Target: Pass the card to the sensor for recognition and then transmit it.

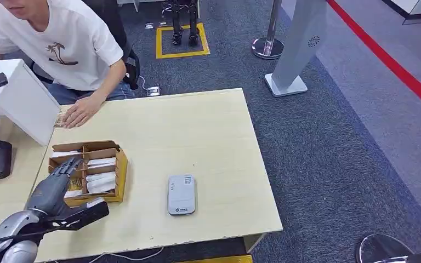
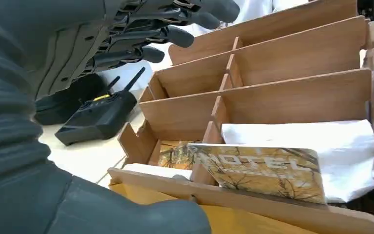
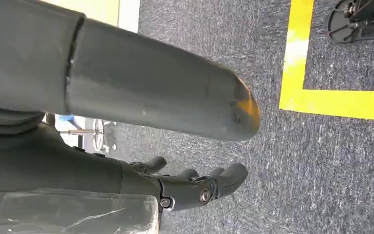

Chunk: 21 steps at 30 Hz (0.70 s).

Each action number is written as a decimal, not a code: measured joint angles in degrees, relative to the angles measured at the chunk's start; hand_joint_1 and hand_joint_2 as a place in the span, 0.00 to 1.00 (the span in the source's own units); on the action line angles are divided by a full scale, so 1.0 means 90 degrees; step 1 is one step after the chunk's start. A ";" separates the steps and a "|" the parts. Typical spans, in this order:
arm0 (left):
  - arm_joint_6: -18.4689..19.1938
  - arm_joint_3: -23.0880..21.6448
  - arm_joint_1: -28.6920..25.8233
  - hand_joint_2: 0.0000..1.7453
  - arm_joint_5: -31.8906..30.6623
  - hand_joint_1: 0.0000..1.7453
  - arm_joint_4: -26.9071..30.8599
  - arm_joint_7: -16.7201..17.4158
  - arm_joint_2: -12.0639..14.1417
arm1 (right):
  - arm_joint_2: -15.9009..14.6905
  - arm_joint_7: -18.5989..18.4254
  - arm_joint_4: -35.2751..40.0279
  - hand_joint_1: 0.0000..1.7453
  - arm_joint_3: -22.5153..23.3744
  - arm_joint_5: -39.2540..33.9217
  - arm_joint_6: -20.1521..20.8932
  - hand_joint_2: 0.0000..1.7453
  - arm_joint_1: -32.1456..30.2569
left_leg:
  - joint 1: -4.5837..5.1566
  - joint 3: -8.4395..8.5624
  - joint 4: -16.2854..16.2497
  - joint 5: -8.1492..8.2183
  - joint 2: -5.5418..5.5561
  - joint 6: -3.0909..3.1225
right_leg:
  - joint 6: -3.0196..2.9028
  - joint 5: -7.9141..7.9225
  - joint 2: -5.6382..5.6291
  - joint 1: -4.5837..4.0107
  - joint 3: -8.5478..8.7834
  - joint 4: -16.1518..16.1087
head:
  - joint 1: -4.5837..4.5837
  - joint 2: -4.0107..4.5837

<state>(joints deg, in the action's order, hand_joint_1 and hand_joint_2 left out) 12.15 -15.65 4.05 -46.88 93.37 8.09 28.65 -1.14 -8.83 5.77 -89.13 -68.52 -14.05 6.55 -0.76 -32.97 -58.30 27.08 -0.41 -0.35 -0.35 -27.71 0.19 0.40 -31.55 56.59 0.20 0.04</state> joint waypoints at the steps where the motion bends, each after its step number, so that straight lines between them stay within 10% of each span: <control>1: 0.0002 0.0000 -0.0001 1.00 0.0002 0.00 0.0005 0.0000 0.0012 | 0.0000 0.0002 0.0000 0.00 0.0000 0.0000 0.0000 1.00 0.0000 | 0.0000 0.0000 0.0000 0.0000 0.0000 0.0000 | 0.0000 0.0000 0.0000 0.0000 0.0000 0.0000 | 0.0000 0.0000; 7: 0.0002 -0.0002 -0.0007 1.00 0.0005 0.00 0.0007 0.0000 0.0034 | 0.0000 0.0002 0.0000 0.00 0.0000 0.0002 0.0000 1.00 0.0000 | 0.0000 0.0000 0.0000 0.0000 0.0000 0.0000 | 0.0000 0.0000 0.0000 0.0000 0.0000 0.0000 | 0.0000 0.0000; 8: 0.0002 -0.0002 -0.0009 1.00 0.0005 0.15 0.0007 0.0002 0.0039 | 0.0000 0.0002 0.0000 0.00 0.0000 0.0007 0.0000 1.00 0.0000 | 0.0000 0.0000 0.0000 0.0000 0.0000 0.0000 | 0.0000 0.0000 0.0000 0.0000 0.0000 0.0000 | -0.0002 0.0000; 10: 0.0002 -0.0002 -0.0012 1.00 0.0005 1.00 0.0010 0.0005 0.0046 | 0.0000 0.0002 0.0000 0.00 0.0000 0.0012 0.0000 1.00 0.0000 | 0.0000 0.0000 0.0000 0.0000 0.0000 0.0000 | 0.0000 0.0000 0.0000 0.0000 0.0000 0.0000 | 0.0000 0.0000; 21: -0.0032 -0.0002 -0.0012 1.00 -0.0015 1.00 0.0010 0.0032 0.0046 | 0.0000 0.0017 0.0000 0.00 0.0000 0.0015 0.0005 1.00 0.0002 | 0.0000 0.0000 0.0000 0.0000 0.0000 0.0000 | 0.0000 0.0000 0.0000 0.0000 0.0000 0.0000 | 0.0000 0.0000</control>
<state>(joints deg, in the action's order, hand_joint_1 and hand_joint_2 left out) 11.87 -15.67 3.94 -47.01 93.46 8.37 29.07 -1.14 -8.68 5.77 -89.13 -68.39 -14.01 6.57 -0.76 -32.96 -58.30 27.08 -0.41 -0.34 -0.35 -27.71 0.19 0.39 -31.55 56.59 0.20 0.04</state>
